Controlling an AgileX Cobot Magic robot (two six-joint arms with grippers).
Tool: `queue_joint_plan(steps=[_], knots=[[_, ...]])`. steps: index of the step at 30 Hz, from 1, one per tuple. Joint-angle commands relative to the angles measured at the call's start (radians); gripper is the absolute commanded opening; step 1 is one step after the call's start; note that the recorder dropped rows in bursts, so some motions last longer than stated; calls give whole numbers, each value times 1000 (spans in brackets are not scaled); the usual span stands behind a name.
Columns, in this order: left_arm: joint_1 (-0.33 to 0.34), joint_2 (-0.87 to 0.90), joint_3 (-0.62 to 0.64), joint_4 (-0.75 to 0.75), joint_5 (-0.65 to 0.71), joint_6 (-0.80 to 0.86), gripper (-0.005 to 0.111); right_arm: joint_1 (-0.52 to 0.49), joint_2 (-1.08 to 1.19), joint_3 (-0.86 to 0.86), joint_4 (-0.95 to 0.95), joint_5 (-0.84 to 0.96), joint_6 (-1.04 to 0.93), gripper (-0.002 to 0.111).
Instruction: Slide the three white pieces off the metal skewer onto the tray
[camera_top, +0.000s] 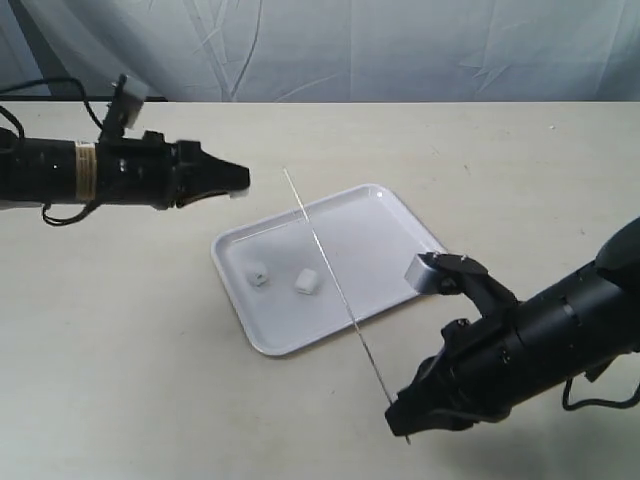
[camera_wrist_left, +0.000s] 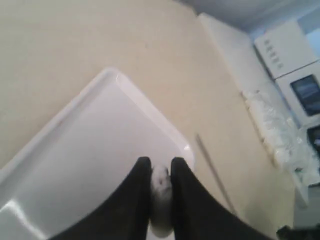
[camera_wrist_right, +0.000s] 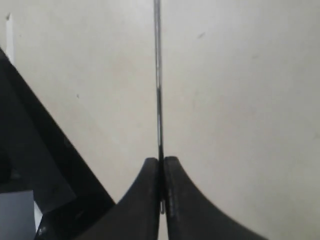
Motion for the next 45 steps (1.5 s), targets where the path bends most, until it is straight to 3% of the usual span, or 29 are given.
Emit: queue_joint_plan(steps=[1, 4, 7, 12, 25, 27, 30, 33, 38, 45], knots=[[-89, 31, -1, 66, 94, 3, 13, -5, -4, -71, -9, -66, 89, -1], [-147, 69, -1, 50, 170, 30, 16, -5, -2, -141, -91, -75, 162, -1], [-185, 95, -1, 36, 231, 57, 26, -5, 12, -197, -244, -83, 287, -1], [-195, 112, -5, -7, 264, 59, 44, -5, 87, -290, -524, -63, 536, -1], [-156, 45, -5, -54, 50, 120, 46, -5, 247, -398, -704, 10, 693, -1], [-149, 19, -5, -41, 54, 122, 46, -5, 272, -398, -704, 6, 693, 4], [-142, -32, -5, -13, 57, 124, 46, -5, 302, -398, -704, -9, 709, 23], [-121, -88, -5, 50, 53, 124, 46, -5, 306, -402, -683, -25, 708, 37], [-45, -187, -5, 177, -62, 110, 46, -5, 276, -454, -683, 45, 674, 38], [156, -360, -5, 210, -202, 26, 46, -5, 97, -553, -712, 75, 663, 38]])
